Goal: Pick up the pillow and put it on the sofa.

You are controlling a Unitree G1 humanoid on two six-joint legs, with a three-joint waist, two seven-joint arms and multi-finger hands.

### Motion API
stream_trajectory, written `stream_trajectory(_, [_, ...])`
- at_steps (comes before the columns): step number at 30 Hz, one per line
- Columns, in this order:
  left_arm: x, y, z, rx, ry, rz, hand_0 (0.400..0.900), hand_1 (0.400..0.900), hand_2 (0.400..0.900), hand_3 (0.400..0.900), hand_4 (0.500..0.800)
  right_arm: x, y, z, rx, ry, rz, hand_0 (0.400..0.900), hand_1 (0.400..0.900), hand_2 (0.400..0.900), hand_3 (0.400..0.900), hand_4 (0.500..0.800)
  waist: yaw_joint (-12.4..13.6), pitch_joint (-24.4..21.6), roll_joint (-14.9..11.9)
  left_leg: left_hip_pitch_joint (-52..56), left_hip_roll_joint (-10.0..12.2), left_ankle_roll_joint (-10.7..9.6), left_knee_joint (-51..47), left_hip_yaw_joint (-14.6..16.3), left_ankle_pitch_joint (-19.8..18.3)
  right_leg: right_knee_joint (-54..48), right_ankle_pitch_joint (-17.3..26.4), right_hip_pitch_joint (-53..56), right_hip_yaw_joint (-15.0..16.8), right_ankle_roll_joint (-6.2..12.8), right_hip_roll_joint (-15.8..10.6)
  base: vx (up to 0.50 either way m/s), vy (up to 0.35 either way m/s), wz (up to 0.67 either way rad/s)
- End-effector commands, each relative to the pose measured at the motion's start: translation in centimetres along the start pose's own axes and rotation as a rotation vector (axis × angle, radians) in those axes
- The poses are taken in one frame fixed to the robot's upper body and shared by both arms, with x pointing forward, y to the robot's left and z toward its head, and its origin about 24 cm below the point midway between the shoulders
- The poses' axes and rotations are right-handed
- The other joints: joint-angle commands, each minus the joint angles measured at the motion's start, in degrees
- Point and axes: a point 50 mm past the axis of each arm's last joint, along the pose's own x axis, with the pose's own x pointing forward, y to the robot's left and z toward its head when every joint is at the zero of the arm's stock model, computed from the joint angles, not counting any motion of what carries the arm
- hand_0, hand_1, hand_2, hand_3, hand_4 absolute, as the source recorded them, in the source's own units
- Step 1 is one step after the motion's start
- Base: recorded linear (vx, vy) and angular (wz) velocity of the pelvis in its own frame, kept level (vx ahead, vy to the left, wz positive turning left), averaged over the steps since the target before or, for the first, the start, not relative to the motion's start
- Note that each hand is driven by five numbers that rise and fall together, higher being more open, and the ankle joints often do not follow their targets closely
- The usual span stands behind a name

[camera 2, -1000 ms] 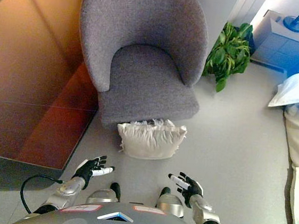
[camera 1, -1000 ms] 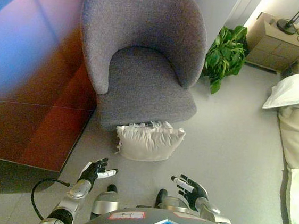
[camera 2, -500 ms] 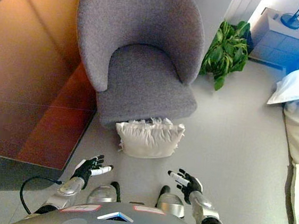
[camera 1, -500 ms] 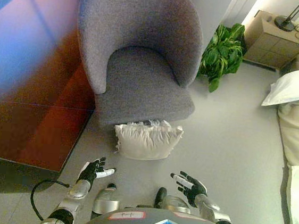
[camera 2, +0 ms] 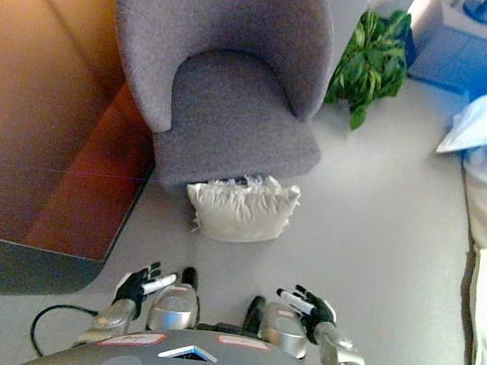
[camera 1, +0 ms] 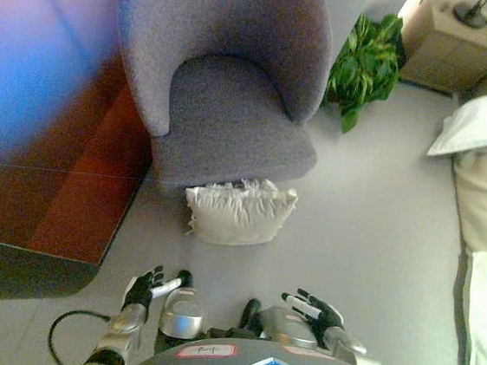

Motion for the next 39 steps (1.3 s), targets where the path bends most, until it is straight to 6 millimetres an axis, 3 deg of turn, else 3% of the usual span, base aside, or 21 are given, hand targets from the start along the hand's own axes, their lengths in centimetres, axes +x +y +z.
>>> stream_trajectory(1, [0.1,0.9,1.8,0.104,-0.107,0.009,0.900,0.900,0.900,0.900,0.800,0.0,-0.2,5.0,-0.022,-0.201,0.038,0.900,0.900,0.900,0.900,0.800,-0.57,-0.39,-0.78,-9.39,-0.97,2.16,0.73,1.13,3.39,-8.10,0.54,13.12,-0.64,5.65,-2.78,0.37,0.152,-0.12])
stream_trajectory(6, [0.7,2.2,4.7,0.035,-0.179,0.063,0.900,0.900,0.900,0.900,0.800,0.2,1.1,5.1,-0.025,-0.194,0.071,0.900,0.900,0.900,0.900,0.800,0.10,-2.46,-2.15,-9.36,-3.70,5.81,2.48,0.29,-0.71,1.07,-2.08,11.61,-1.21,7.65,-4.31,0.35,0.149,-0.05])
stream_trajectory(10, [0.8,2.6,6.3,0.054,-0.221,0.030,0.900,0.900,0.900,0.900,0.800,0.3,2.1,6.2,-0.031,-0.238,0.057,0.900,0.900,0.900,0.900,0.800,1.37,-3.71,-3.09,-8.09,-7.92,9.36,1.80,-0.82,-3.67,16.50,4.87,6.83,-1.00,11.72,-5.99,0.26,0.143,0.05])
stream_trajectory(11, [0.8,2.7,6.3,0.054,-0.220,0.031,0.900,0.900,0.900,0.900,0.800,0.3,2.1,6.2,-0.031,-0.238,0.057,0.900,0.900,0.900,0.900,0.800,1.38,-3.74,-3.25,-8.10,-8.13,9.49,1.82,-0.74,-3.80,16.84,4.69,6.66,-0.92,11.87,-6.25,0.16,0.121,0.02])
stream_trajectory(13, [0.7,2.4,6.8,0.095,-0.233,-0.001,0.900,0.900,0.900,0.900,0.800,0.2,2.6,7.2,-0.039,-0.277,0.054,0.900,0.900,0.900,0.900,0.800,1.48,-4.26,-1.93,-6.11,-8.18,11.13,0.30,-0.04,-4.16,27.97,9.90,1.14,-2.07,12.02,-6.41,0.18,0.133,0.04])
stream_trajectory(15, [0.6,2.3,7.0,0.126,-0.231,-0.019,0.900,0.900,0.900,0.900,0.800,0.1,2.9,8.0,-0.028,-0.295,0.048,0.900,0.900,0.900,0.900,0.800,0.80,-4.40,-0.83,-3.22,-8.56,11.87,-0.87,0.15,-5.41,34.64,10.99,-5.17,-3.13,11.53,-7.99,0.22,0.128,0.05])
stream_trajectory(19, [0.5,2.1,7.3,0.135,-0.237,-0.060,0.900,0.900,0.900,0.900,0.800,0.1,2.9,8.4,-0.026,-0.317,0.029,0.900,0.900,0.900,0.900,0.800,-0.83,-3.82,0.74,1.14,-8.09,10.55,-2.52,-0.50,-5.60,28.95,10.31,-10.02,-5.74,10.35,-11.75,0.19,-0.027,0.22])
stream_trajectory(21, [0.4,1.9,8.0,0.156,-0.257,-0.092,0.900,0.900,0.900,0.900,0.800,-0.1,2.7,8.2,-0.050,-0.337,0.015,0.900,0.900,0.900,0.900,0.800,-2.23,-2.85,0.90,3.40,-7.70,9.30,-3.24,-1.18,-5.90,22.63,14.48,-12.13,-5.61,10.53,-15.68,0.20,-0.170,0.47])
stream_trajectory(24, [0.3,1.5,8.7,0.167,-0.267,-0.128,0.900,0.900,0.900,0.900,0.800,-0.6,2.4,8.3,-0.102,-0.372,-0.024,0.900,0.900,0.900,0.900,0.800,-3.62,-1.93,-1.09,4.43,-6.92,6.62,-1.28,-1.30,-7.63,4.89,21.99,-11.05,-5.51,13.22,-21.86,0.26,-0.346,0.53])
stream_trajectory(25, [0.2,1.4,8.5,0.176,-0.265,-0.134,0.900,0.900,0.900,0.900,0.800,-0.7,2.4,8.3,-0.132,-0.377,-0.033,0.900,0.900,0.900,0.900,0.800,-4.01,-1.79,-1.37,4.27,-6.25,6.32,-0.09,-1.48,-8.30,4.39,23.09,-10.76,-4.14,13.53,-22.22,0.25,-0.309,0.33])
stream_trajectory(29, [0.0,1.2,8.5,0.169,-0.276,-0.164,0.900,0.900,0.900,0.900,0.800,-1.4,1.9,9.8,-0.364,-0.430,-0.132,0.900,0.900,0.900,0.900,0.800,-4.69,-1.39,-1.65,4.37,-3.37,4.80,1.75,-1.74,-8.01,1.26,21.01,-9.53,-4.65,13.94,-20.85,0.15,-0.177,0.14])
stream_trajectory(33, [-0.1,0.5,9.2,0.227,-0.301,-0.211,0.900,0.900,0.900,0.900,0.800,-2.0,0.1,13.0,-0.650,-0.528,-0.337,0.900,0.900,0.900,0.900,0.800,-3.78,-0.28,-1.84,0.92,-0.55,3.54,4.59,-2.88,-7.28,0.05,18.13,-9.86,-6.15,13.24,-20.03,0.02,-0.164,0.27])
stream_trajectory(34, [-0.1,0.5,9.5,0.211,-0.307,-0.214,0.900,0.900,0.900,0.900,0.800,-2.4,-0.3,14.5,-0.782,-0.576,-0.413,0.900,0.900,0.900,0.900,0.800,-3.41,0.66,-1.71,-0.66,0.53,3.14,5.87,-3.42,-7.27,0.50,17.55,-10.91,-6.34,13.05,-20.10,-0.11,-0.152,0.33])
stream_trajectory(39, [-0.4,1.3,12.7,0.116,-0.428,-0.228,0.900,0.900,0.900,0.900,0.800,-4.7,-1.1,20.8,-1.081,-0.804,-0.630,0.900,0.900,0.900,0.900,0.800,-2.27,7.09,-1.39,-9.35,2.61,2.67,11.97,-7.02,-8.38,6.95,16.64,-20.67,-5.05,12.83,-22.87,-0.24,-0.149,0.41])
